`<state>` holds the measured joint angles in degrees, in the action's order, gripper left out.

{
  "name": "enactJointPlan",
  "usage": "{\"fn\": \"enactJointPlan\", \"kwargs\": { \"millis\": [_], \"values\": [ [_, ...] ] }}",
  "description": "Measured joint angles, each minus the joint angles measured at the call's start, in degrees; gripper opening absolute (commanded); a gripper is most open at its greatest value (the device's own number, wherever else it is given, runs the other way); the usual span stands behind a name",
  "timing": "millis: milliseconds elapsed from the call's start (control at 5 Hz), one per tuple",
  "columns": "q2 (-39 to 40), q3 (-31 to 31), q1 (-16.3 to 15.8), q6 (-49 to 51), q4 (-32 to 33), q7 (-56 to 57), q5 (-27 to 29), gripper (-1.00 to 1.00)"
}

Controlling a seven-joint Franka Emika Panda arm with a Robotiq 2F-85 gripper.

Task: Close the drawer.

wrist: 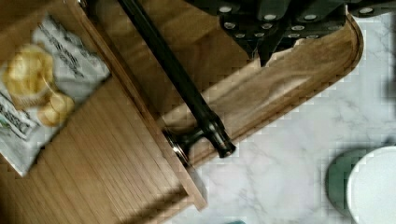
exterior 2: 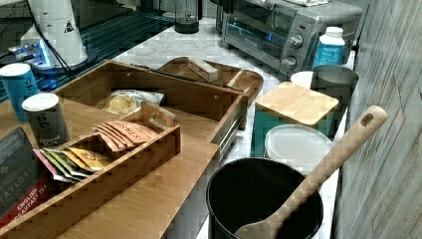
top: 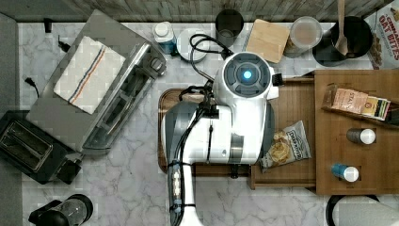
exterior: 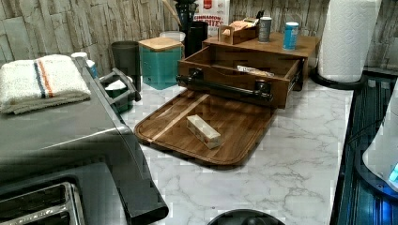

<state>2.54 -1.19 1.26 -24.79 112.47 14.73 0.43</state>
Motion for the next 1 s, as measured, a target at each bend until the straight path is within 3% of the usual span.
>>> {"fn": "enactJointPlan", "kwargs": {
  "millis": [600,1000],
  "values": [
    [0.11,1.10,-1.66,-6.91,9.06,13.11,-6.09,-1.00],
    [2.80,1.74,-3.20,-11.53,11.41,13.97,-9.01,-1.00]
  ]
}}
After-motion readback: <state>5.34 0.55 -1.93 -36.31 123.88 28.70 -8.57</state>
